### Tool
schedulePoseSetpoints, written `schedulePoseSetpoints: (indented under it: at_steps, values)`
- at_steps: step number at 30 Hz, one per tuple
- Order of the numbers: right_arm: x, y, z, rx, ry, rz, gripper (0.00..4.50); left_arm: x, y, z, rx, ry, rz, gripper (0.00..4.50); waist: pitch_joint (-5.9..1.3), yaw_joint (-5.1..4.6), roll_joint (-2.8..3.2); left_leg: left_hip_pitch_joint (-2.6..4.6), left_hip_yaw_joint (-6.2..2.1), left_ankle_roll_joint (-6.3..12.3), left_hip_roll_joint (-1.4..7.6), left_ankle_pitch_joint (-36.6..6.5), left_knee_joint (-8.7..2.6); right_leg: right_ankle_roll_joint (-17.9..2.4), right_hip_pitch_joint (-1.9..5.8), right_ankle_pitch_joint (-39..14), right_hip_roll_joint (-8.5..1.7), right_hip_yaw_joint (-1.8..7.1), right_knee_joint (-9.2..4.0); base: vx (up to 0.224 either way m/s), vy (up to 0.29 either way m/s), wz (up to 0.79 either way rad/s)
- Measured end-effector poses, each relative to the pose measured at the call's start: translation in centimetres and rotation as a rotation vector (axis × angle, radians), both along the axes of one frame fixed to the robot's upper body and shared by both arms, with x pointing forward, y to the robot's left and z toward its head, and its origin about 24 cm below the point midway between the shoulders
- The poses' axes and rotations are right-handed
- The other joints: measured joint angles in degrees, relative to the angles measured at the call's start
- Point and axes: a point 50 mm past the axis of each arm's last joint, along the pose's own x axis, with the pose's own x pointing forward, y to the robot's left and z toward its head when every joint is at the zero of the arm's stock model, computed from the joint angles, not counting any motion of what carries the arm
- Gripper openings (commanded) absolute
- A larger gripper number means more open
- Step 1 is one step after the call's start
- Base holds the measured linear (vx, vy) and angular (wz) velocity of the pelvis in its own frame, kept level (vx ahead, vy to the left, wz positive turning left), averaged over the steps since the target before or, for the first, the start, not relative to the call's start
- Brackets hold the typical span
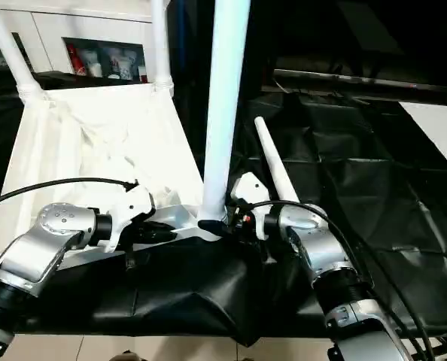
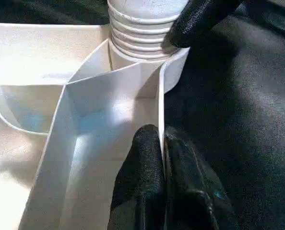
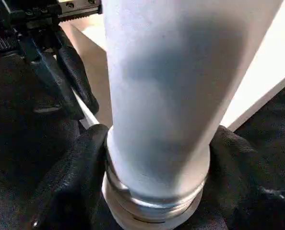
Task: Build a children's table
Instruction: Rotate leg to tighten
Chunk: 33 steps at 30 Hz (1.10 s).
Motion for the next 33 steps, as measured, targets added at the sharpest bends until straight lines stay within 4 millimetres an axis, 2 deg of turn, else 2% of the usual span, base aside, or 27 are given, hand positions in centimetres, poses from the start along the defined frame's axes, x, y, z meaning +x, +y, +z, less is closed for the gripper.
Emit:
schedulePoseSetpoints:
  at_steps: [7,13,16,18,21,28,30,33]
  values:
    - [0.2,0.3,-0.4,0.029,0.016,-0.057,2.72,0.2,-0.1,-0.1,-0.006,0.007,0.039,0.00,-0.02,-0.32,-0.04,0.06,0.01,0.00,0.00,0.0,0.03,0.0,0.10,0.0,0.00,0.02,0.05,0.000,0.000,0.00]
    - [1.4,1.5,-1.9,0.098,0.047,-0.421,2.72,2.3,-2.6,-1.0,-0.032,-0.023,0.206,0.00,-0.13,-0.66,0.15,0.48,0.04,-0.06,-0.05,0.0,0.01,0.3,0.54,-0.2,-0.02,0.12,0.10,0.000,0.000,0.00]
    - [2.4,2.3,-1.9,0.100,0.049,-0.598,2.72,3.3,-3.7,-1.2,-0.046,-0.026,0.290,0.00,-0.20,-0.76,0.26,0.49,0.03,-0.12,-0.09,0.1,0.02,0.3,0.59,-0.2,-0.05,0.12,0.06,0.000,0.000,0.00]
    - [3.5,3.2,-1.7,0.084,0.054,-0.755,2.72,4.3,-5.1,-1.3,-0.050,-0.024,0.371,0.00,-0.23,-0.91,0.33,0.48,0.01,-0.21,-0.12,0.1,0.06,0.3,0.58,-0.2,-0.07,0.14,0.02,0.000,0.000,0.00]
    - [4.4,3.8,-1.5,0.070,0.066,-0.881,2.72,5.0,-6.6,-1.3,-0.048,-0.026,0.436,0.00,-0.30,-0.69,0.43,0.47,0.01,-0.21,-0.17,0.1,0.11,0.3,0.60,-0.2,-0.12,0.16,-0.06,0.000,0.000,0.00]
    - [5.3,4.5,-0.8,0.047,0.062,-0.969,2.72,5.8,-7.3,-1.1,-0.054,-0.018,0.476,0.00,-0.32,-0.57,0.49,0.36,-0.04,-0.18,-0.15,0.1,-0.03,0.1,0.58,-0.1,-0.11,0.10,-0.03,0.000,0.000,0.00]
    - [5.4,4.4,-0.8,0.073,0.074,-0.961,3.28,5.8,-7.2,-1.1,-0.054,-0.022,0.475,0.00,-0.32,-0.57,0.49,0.33,-0.05,-0.18,-0.14,0.1,-0.05,0.1,0.56,-0.1,-0.11,0.08,-0.04,0.000,0.000,0.00]
    - [5.2,4.8,-0.7,0.108,0.077,-0.903,3.50,5.9,-6.3,-1.0,-0.033,-0.064,0.470,0.00,-0.24,-0.94,0.35,0.20,-0.04,-0.18,-0.10,0.1,-0.07,0.1,0.55,-0.1,-0.07,0.09,0.00,0.000,0.000,0.00]
